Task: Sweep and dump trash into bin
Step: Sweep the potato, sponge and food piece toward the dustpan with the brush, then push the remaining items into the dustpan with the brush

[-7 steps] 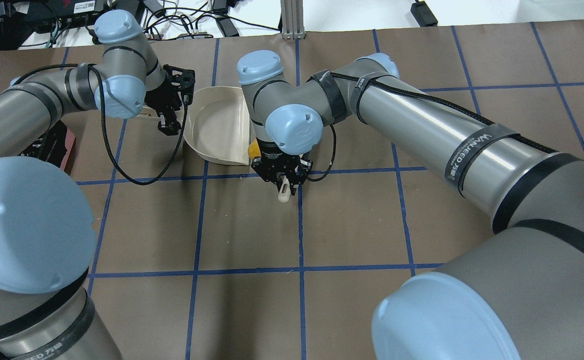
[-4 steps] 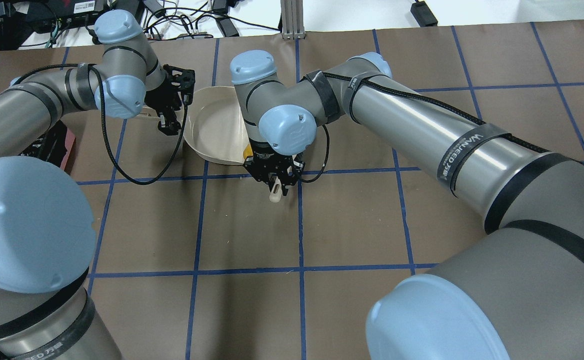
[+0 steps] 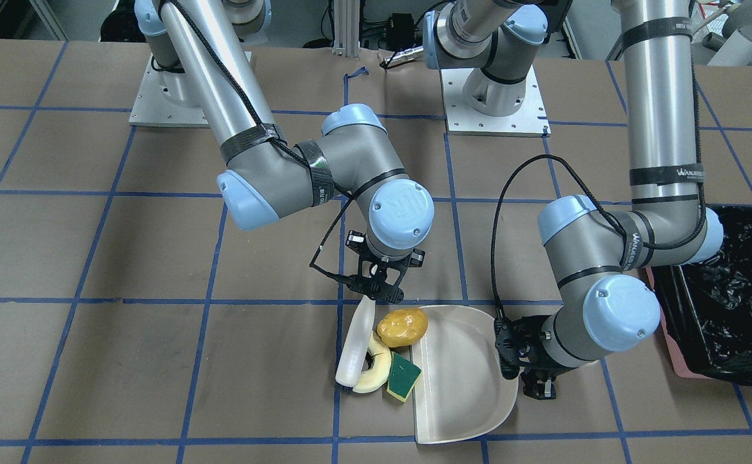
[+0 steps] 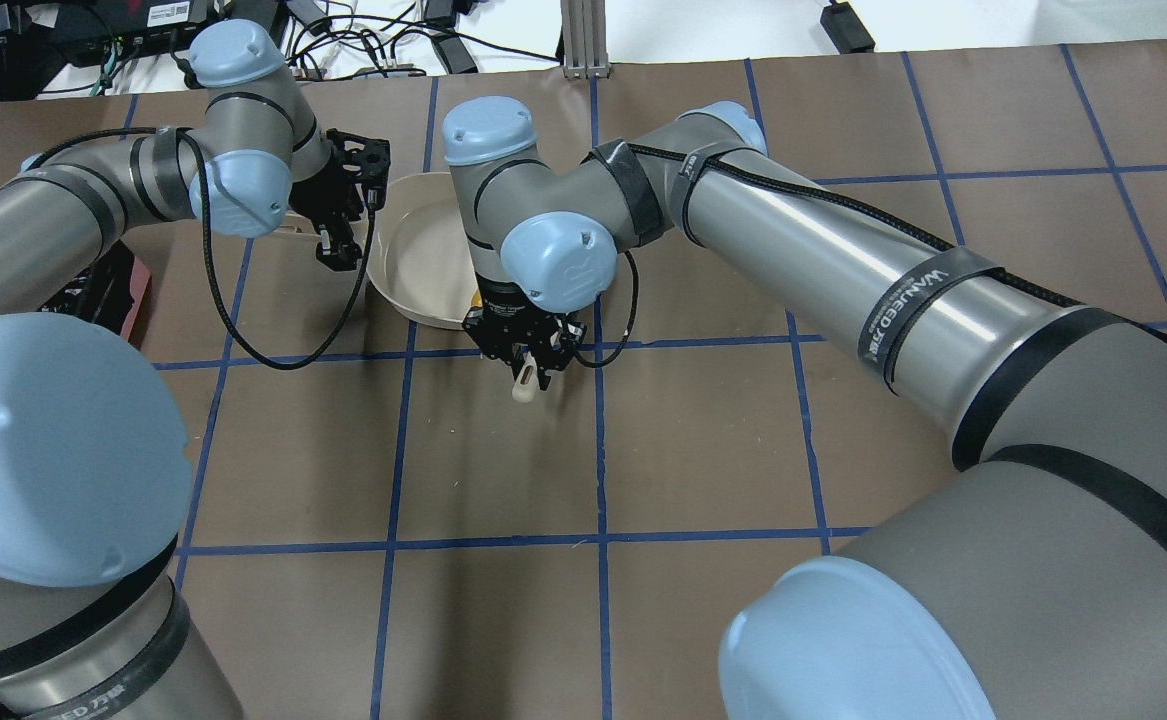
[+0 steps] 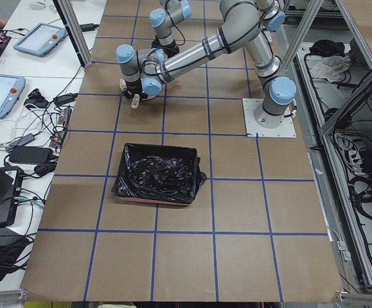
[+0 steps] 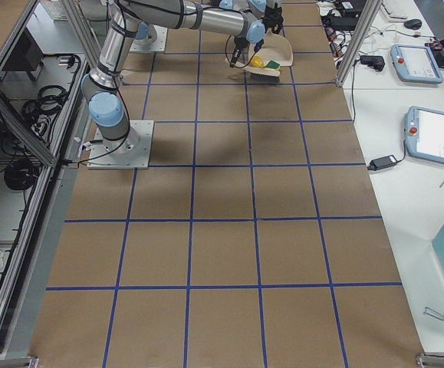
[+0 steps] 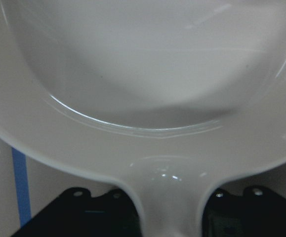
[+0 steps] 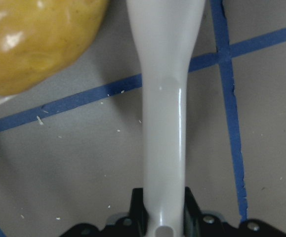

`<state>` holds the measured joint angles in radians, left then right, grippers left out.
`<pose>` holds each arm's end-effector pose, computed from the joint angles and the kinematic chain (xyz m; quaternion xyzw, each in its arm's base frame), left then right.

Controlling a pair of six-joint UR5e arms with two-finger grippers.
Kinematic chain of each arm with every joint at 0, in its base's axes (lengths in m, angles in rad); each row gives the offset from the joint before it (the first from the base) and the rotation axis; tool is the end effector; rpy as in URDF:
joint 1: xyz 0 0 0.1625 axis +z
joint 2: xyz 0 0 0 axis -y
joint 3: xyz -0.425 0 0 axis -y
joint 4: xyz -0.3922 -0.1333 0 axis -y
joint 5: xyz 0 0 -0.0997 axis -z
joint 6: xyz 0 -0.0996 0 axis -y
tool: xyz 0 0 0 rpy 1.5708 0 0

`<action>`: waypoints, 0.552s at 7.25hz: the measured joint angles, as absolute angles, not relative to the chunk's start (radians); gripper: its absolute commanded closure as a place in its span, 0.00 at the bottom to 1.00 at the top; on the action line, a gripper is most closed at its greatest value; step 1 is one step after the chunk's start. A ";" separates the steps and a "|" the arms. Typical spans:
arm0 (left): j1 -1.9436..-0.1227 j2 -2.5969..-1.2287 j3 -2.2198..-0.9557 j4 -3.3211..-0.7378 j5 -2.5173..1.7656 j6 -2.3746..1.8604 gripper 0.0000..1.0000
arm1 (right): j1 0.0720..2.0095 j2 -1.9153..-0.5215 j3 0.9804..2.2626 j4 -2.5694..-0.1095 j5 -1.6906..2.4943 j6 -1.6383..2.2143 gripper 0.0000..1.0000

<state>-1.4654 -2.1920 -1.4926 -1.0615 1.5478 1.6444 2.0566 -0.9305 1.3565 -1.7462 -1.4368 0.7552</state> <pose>-0.0634 -0.6899 0.2026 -0.6955 -0.7182 -0.0020 0.0203 0.4486 -0.5357 0.2209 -0.1412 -0.9798 -0.1401 0.0185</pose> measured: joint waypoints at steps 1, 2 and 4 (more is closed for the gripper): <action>-1.465 -2.192 -1.493 -1.062 1.548 1.644 0.98 | 2.058 -0.930 1.356 -1.761 -1.417 0.758 0.93; -1.465 -2.192 -1.493 -1.061 1.548 1.644 0.98 | 2.058 -0.929 1.354 -1.778 -1.405 0.760 0.93; -1.465 -2.193 -1.493 -1.061 1.547 1.645 0.98 | 2.064 -0.914 1.339 -1.800 -1.397 0.758 0.93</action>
<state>-1.4649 -2.1928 -1.4926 -1.0612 1.5475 1.6448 2.0641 -0.9136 1.3394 -1.8000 -1.3970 0.7577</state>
